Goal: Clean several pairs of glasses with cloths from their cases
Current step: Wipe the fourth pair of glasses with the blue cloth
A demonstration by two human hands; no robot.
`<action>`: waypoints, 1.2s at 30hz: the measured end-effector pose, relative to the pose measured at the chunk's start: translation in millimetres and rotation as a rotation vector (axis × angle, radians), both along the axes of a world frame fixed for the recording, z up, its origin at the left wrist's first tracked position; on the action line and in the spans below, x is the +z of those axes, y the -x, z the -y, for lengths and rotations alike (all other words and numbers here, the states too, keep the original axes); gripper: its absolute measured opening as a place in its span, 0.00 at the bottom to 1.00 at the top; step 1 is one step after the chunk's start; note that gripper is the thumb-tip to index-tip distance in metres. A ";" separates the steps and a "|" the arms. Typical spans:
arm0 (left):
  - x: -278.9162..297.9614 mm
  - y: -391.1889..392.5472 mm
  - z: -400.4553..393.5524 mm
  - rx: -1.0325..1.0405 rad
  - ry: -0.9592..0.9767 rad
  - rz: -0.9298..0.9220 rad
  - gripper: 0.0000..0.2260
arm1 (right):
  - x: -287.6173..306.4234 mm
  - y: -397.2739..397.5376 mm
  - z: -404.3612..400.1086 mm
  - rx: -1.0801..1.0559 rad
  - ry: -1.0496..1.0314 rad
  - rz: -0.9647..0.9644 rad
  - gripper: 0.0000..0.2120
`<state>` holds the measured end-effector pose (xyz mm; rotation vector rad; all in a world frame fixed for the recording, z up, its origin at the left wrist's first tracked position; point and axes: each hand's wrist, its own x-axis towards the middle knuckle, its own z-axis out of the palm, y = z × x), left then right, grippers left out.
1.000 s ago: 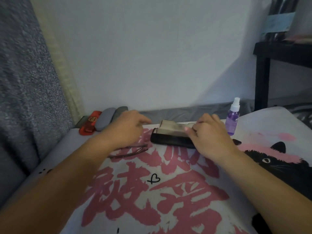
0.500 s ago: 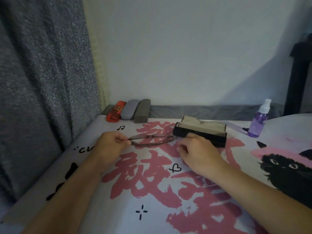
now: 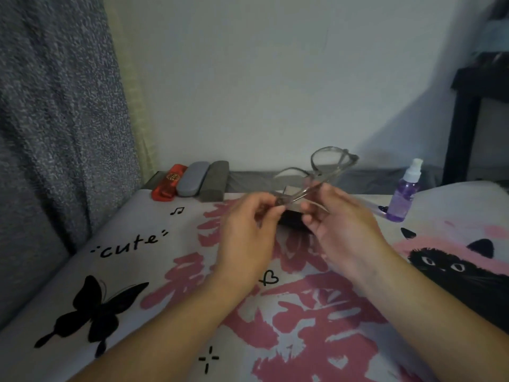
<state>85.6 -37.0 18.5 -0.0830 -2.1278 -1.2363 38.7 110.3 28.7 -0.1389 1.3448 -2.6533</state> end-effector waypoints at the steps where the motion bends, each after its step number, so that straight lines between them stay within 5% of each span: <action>1: -2.1 6.6 -6.6 -0.022 0.106 -0.045 0.05 | 1.8 5.5 -9.4 -0.062 -0.005 -0.011 0.10; 8: -12.7 41.8 -14.7 -0.135 0.385 -0.189 0.02 | 5.1 25.6 -38.3 -0.176 -0.229 -0.144 0.07; 14: -11.2 51.9 5.5 -0.185 0.477 -0.125 0.03 | 9.1 37.5 -43.8 -0.255 -0.310 -0.149 0.10; 19: -18.3 68.4 51.5 0.063 0.107 0.058 0.06 | 51.3 86.3 -56.0 -0.177 -1.069 -0.385 0.07; 22: -25.8 74.0 52.8 -0.056 0.010 0.254 0.09 | 64.5 111.5 -39.7 0.130 -1.631 -0.601 0.07; 25: -28.7 71.8 49.7 -0.207 0.012 0.341 0.15 | 59.0 119.8 -26.4 0.475 -1.851 -0.601 0.09; 36: -30.2 76.3 50.8 -0.332 0.161 0.333 0.27 | 31.5 118.7 -26.5 0.407 -1.693 -0.565 0.05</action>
